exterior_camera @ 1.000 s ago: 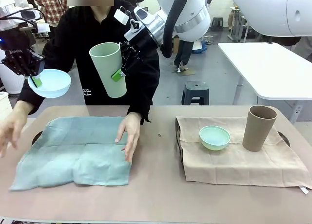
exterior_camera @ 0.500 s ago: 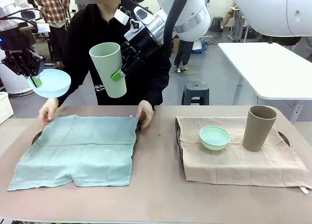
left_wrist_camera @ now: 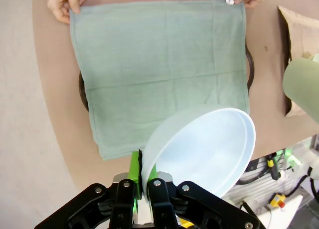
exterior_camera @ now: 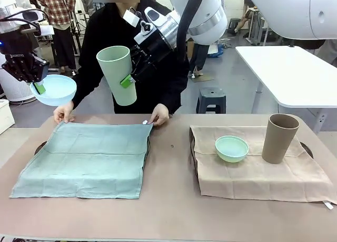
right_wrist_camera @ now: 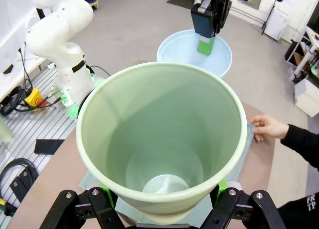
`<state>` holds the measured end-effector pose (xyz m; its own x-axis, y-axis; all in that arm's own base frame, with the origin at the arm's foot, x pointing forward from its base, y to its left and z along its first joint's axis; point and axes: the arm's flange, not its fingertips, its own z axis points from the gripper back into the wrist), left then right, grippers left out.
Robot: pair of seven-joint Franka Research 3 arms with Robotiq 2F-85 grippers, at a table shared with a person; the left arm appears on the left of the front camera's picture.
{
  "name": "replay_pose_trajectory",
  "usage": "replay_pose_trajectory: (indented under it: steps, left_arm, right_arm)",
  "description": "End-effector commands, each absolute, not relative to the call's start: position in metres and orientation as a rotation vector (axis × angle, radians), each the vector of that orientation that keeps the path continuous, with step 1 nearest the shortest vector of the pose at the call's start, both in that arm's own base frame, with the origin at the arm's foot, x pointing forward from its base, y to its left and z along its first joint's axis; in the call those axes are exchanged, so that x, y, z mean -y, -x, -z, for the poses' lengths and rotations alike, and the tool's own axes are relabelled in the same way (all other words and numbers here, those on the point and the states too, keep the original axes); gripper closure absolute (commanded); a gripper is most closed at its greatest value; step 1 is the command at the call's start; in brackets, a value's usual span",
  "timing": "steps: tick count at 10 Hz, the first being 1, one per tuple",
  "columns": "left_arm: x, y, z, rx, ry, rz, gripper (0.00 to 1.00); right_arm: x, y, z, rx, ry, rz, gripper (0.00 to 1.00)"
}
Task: Set up a tray with a mat and arrange the tableware.
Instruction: Place the Picnic Bowl and Reusable plastic cup back onto the Handle tray in front of the human's position.
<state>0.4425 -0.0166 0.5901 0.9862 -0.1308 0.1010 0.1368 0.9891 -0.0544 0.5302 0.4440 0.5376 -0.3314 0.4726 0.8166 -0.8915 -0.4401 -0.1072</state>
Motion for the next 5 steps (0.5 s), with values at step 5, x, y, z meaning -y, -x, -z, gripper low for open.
replay_pose_trajectory:
  steps: [5]
  left_arm:
    - [0.0148, -0.4418, -0.5922, 0.112, 0.067, 0.152, 1.0]
  right_arm:
    - [-0.4442, -0.5307, -0.5392, 0.702, -0.904, -1.899, 1.0]
